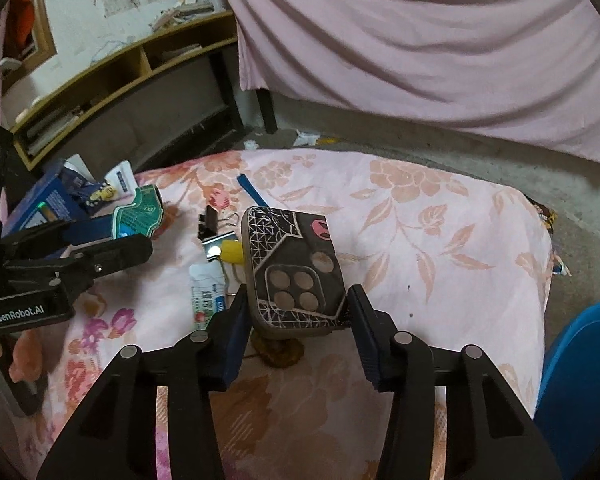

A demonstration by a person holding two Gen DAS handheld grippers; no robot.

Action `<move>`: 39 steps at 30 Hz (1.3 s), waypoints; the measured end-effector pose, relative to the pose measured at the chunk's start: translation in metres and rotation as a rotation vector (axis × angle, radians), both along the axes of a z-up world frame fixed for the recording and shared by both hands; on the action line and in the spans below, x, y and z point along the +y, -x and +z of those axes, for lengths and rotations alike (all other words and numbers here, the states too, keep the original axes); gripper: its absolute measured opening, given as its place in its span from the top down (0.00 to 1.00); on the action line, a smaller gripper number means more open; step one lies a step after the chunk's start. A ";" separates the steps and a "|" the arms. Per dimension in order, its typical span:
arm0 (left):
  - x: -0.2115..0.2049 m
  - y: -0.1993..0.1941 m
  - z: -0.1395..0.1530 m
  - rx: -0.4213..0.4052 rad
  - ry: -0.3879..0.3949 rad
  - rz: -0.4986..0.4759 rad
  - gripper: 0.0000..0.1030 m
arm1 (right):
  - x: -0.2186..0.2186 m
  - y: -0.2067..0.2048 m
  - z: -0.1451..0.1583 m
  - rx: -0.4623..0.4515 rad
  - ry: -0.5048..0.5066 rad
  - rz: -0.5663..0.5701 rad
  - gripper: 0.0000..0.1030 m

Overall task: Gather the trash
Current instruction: 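Grasp the green snack wrapper with the left tool while the right tool grasps the phone case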

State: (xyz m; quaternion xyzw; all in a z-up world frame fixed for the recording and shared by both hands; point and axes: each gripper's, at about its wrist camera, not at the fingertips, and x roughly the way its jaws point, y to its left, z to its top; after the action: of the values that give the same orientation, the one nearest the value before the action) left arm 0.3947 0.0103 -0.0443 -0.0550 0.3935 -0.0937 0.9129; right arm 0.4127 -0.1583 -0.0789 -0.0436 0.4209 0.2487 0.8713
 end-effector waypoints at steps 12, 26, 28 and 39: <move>-0.028 0.029 0.049 -0.217 0.061 0.013 0.43 | -0.041 0.042 0.035 -0.244 -0.155 -0.064 0.57; -0.127 0.063 0.122 -0.479 0.051 -0.175 0.42 | -0.123 0.112 0.082 -0.645 -0.223 -0.278 0.56; -0.145 0.066 0.127 -0.495 0.048 -0.206 0.42 | -0.137 0.120 0.087 -0.671 -0.232 -0.319 0.56; -0.233 0.062 0.127 -0.471 0.061 -0.353 0.42 | -0.212 0.155 0.090 -0.703 -0.214 -0.504 0.56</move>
State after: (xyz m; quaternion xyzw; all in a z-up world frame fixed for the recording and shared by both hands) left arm 0.3332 -0.2226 0.0822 0.0104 0.1713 -0.2730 0.9466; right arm 0.2580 -0.3701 0.0115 0.0687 0.0686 0.0409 0.9944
